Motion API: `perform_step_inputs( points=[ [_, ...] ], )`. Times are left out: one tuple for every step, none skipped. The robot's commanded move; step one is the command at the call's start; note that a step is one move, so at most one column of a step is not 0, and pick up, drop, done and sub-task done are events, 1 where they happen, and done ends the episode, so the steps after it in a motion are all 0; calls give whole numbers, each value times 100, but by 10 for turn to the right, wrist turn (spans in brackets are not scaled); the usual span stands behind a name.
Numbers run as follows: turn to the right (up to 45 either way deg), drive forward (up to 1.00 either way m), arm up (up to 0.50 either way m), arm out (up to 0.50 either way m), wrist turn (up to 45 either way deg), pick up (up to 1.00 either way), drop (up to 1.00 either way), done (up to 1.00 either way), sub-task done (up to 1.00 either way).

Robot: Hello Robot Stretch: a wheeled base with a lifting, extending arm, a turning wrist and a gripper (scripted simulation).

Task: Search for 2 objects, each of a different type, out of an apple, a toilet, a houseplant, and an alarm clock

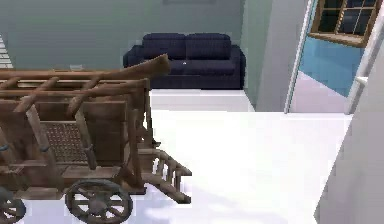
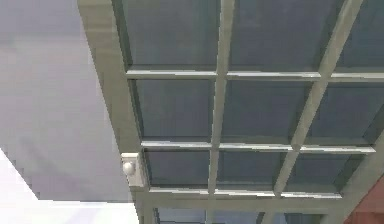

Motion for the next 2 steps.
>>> perform_step_inputs(
  points=[
    [0, 45, 0, 0, 0, 0, 0, 0, 0],
    [450, 0, 0, 0, 0, 0, 0, 0, 0]
  ],
)
